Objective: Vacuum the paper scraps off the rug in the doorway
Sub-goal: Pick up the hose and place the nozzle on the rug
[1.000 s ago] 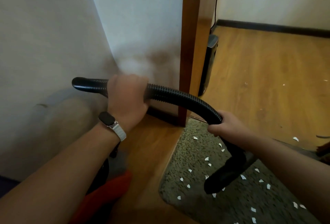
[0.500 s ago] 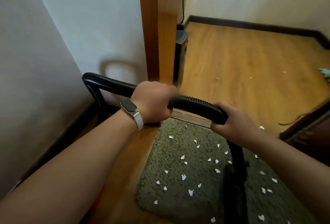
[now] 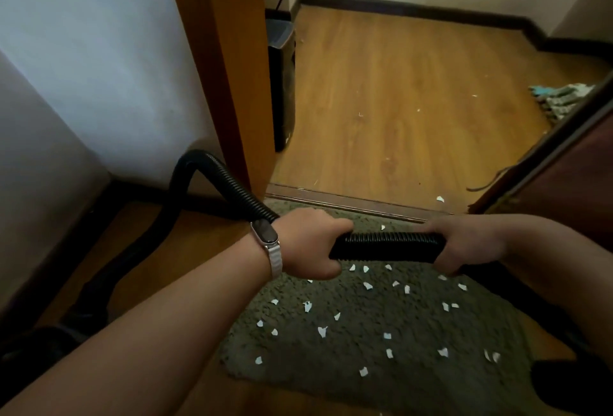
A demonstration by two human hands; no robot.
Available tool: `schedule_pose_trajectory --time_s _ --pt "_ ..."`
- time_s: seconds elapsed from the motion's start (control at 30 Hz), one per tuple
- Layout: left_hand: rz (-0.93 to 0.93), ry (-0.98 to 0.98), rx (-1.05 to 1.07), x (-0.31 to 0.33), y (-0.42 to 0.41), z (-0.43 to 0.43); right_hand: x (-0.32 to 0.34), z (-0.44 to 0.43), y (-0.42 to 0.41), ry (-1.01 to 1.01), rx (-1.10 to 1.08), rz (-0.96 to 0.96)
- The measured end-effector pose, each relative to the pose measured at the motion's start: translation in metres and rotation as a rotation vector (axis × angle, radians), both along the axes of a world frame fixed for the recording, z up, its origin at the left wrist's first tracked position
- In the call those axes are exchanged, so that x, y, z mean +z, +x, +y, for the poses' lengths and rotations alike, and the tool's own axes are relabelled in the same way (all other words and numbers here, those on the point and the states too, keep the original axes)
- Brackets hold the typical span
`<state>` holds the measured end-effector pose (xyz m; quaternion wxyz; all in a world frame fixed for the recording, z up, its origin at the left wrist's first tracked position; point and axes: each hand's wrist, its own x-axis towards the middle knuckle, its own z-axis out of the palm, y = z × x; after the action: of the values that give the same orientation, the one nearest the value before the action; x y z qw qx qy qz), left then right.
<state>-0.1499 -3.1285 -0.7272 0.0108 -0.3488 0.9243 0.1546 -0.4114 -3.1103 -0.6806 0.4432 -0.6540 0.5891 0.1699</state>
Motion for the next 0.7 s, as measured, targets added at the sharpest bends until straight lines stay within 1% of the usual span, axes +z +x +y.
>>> schedule_pose_trajectory --time_s 0.1,0.2,0.23,0.27,0.3,0.33,0.4,0.47,0.5,0.57,0.63,0.7 --pt "0.079 0.163 0.031 -0.001 -0.005 0.006 0.001 0.004 0.003 -0.134 0.003 0.015" --pt "0.225 0.27 0.132 0.01 -0.001 0.005 0.006 0.012 0.016 -0.377 0.003 0.007" --pt "0.255 0.264 0.154 0.014 0.001 0.004 0.008 0.014 0.02 -0.46 0.021 0.024" --pt "0.268 0.216 0.16 0.018 0.003 0.002 0.012 0.017 0.023 -0.517 0.037 0.04" --pt "0.265 0.123 0.146 0.02 0.005 0.001 0.015 0.021 0.024 -0.541 0.044 0.056" --pt "0.261 0.002 0.116 0.022 0.005 -0.001 0.019 0.025 0.024 -0.532 0.039 0.065" --pt "0.302 -0.284 0.064 0.021 0.005 -0.005 0.028 0.03 0.02 -0.45 -0.021 0.035" --pt "0.378 -0.524 0.099 0.017 0.007 -0.01 0.037 0.029 0.013 -0.368 -0.088 0.0" --pt "0.398 -0.593 0.148 0.014 0.01 -0.01 0.039 0.026 0.009 -0.336 -0.101 -0.015" --pt "0.388 -0.65 0.233 0.006 0.014 -0.01 0.041 0.017 0.004 -0.236 -0.134 -0.068" --pt "0.361 -0.6 0.278 -0.001 0.014 -0.006 0.038 0.008 0.002 -0.097 -0.188 -0.122" --pt "0.329 -0.527 0.281 -0.006 0.011 -0.002 0.033 0.002 0.003 0.017 -0.206 -0.13"
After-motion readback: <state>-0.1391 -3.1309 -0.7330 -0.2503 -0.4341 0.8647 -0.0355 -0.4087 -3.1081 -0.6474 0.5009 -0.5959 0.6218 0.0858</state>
